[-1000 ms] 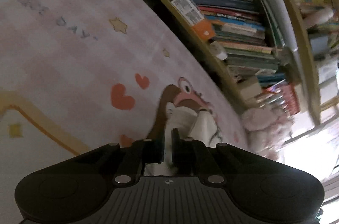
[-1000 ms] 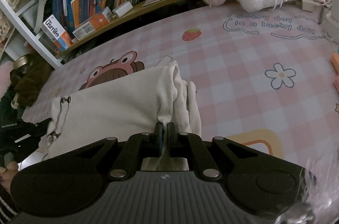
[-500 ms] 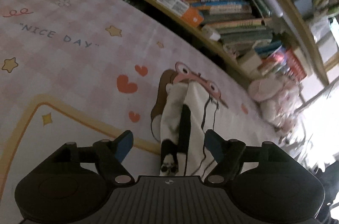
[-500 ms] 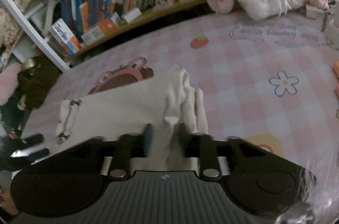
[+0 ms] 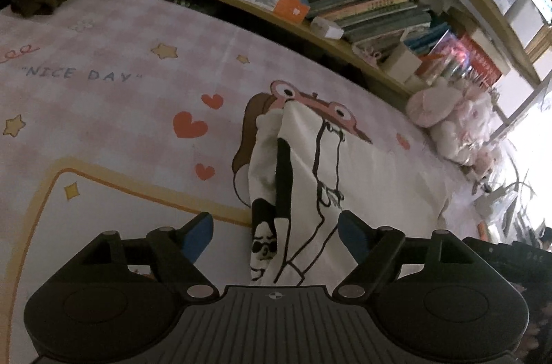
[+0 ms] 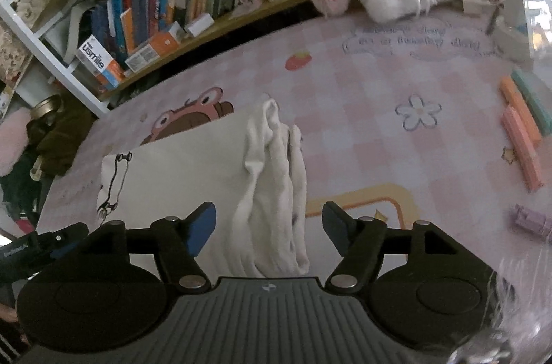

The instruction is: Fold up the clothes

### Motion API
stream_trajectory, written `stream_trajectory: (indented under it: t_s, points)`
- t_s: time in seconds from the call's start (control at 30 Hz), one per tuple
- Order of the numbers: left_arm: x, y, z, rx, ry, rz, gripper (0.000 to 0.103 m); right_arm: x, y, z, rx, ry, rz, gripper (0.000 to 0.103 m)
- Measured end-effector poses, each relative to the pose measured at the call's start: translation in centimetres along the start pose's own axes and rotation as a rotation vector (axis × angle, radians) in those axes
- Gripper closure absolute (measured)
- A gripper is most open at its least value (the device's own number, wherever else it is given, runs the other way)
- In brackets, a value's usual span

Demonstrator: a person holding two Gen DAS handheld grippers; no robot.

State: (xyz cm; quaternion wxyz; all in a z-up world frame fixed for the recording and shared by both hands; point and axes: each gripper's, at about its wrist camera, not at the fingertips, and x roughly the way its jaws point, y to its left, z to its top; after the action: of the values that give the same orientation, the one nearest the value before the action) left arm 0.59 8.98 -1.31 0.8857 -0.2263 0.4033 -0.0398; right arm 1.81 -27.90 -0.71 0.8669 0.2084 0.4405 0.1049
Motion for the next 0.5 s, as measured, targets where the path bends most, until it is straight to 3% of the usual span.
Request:
stream_trajectory:
  t_s: [0.17,0.4,0.5]
  points:
    - [1.0,1.0,-0.2,-0.071,0.036,0.017,0.022,1.0,-0.9,-0.1,0.042,0.048,0.012,0.036]
    - [1.5,1.7,0.2,-0.130,0.027,-0.006,0.024,1.8,-1.6,-0.1,0.070,0.082,0.039,0.039]
    - [1.8,1.4,0.4,-0.129,0.027,-0.008,0.027,2.3,-1.3,0.1,0.056,0.083,0.041,0.050]
